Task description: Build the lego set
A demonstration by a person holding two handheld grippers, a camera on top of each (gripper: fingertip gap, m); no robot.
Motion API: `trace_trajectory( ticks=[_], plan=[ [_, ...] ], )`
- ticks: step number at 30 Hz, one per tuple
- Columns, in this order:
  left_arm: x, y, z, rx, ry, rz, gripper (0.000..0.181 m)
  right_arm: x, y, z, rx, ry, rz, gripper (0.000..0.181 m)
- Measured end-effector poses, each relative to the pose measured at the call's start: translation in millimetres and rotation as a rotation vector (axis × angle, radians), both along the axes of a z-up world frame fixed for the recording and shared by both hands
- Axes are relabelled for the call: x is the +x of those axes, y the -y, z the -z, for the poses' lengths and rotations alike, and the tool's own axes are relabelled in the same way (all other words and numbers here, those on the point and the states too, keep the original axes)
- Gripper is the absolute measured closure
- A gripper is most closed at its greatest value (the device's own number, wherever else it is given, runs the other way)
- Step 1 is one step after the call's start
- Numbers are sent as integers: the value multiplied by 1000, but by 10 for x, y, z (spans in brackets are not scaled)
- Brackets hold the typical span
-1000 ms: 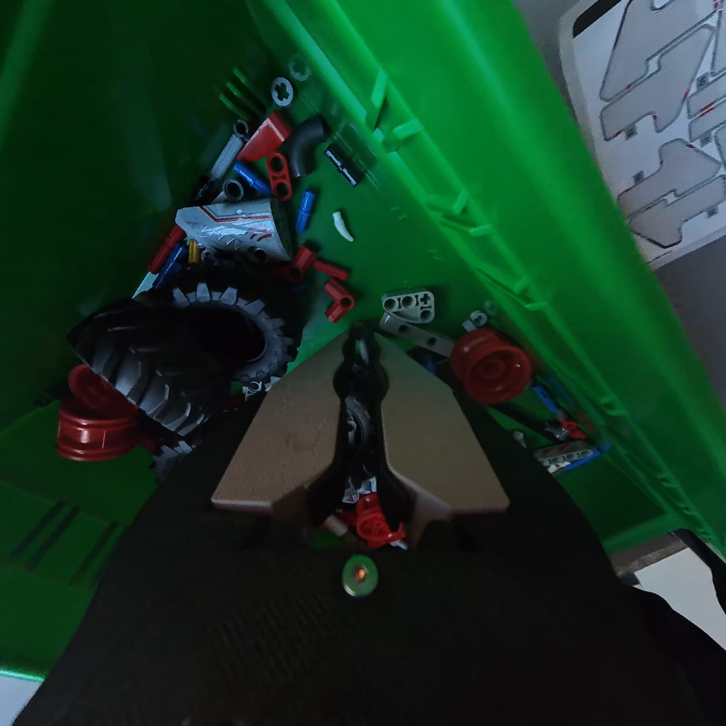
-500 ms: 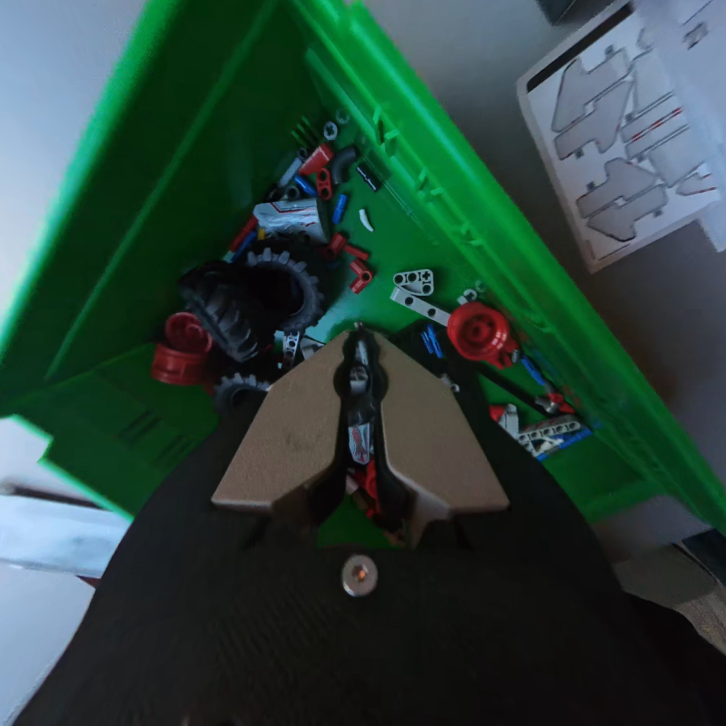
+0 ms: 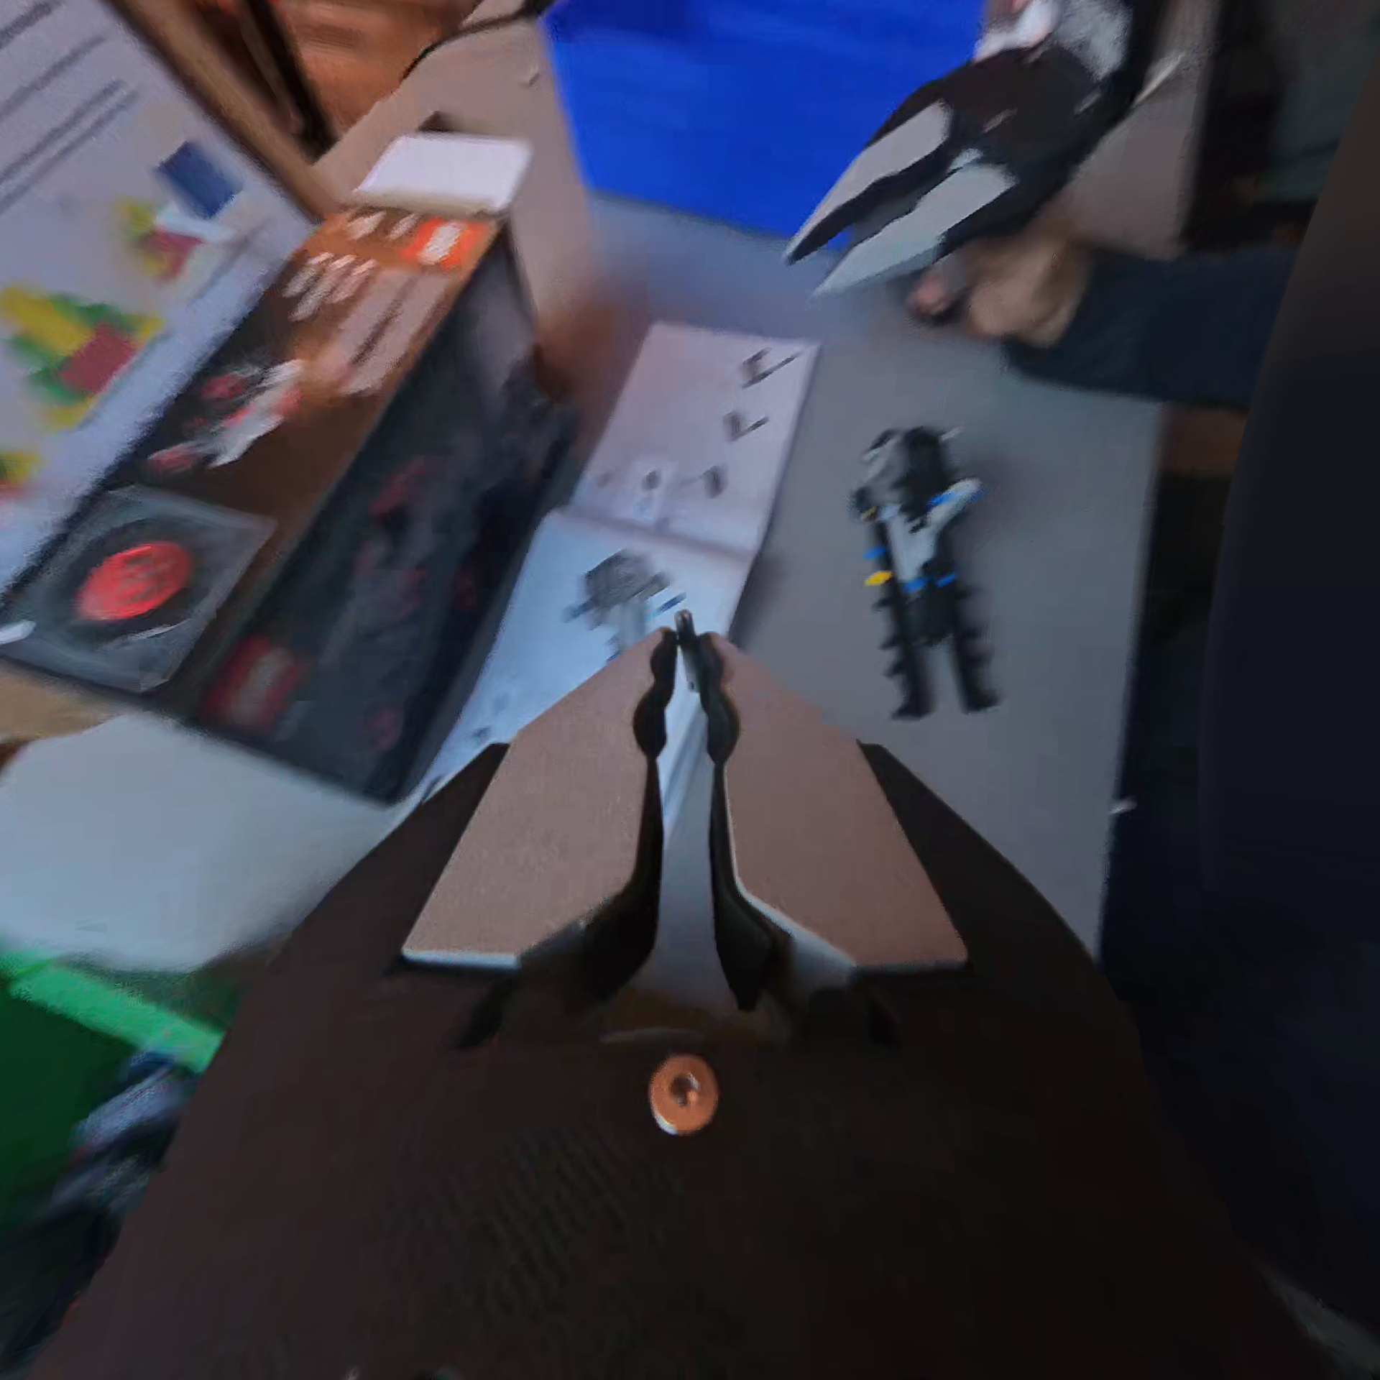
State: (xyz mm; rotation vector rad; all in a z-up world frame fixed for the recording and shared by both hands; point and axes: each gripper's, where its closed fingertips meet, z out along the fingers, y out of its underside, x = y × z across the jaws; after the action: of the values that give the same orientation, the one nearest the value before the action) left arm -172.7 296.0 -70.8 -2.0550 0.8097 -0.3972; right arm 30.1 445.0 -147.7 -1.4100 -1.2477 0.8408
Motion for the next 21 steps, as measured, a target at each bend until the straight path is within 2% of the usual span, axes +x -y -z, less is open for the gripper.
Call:
trace_trajectory(
  ticks=[3, 8, 10, 16, 21],
  plan=[
    [538, 11, 276, -68, 163, 62, 178, -9, 61, 14, -34, -3, -74, 159],
    [1007, -273, 645, -167, 386, 75, 178, 14, 170, 80, -127, -20, -175, 158],
    [1066, -349, 735, -242, 476, 80, 178, 8, 230, 89, -156, -14, -211, 157],
    [955, -562, 851, -342, 696, 26, 178, -5, 314, 64, -107, -2, -225, 159],
    [967, -571, 902, -377, 756, 24, 178, -53, 359, 162, -95, 47, -230, 160]
  ],
)
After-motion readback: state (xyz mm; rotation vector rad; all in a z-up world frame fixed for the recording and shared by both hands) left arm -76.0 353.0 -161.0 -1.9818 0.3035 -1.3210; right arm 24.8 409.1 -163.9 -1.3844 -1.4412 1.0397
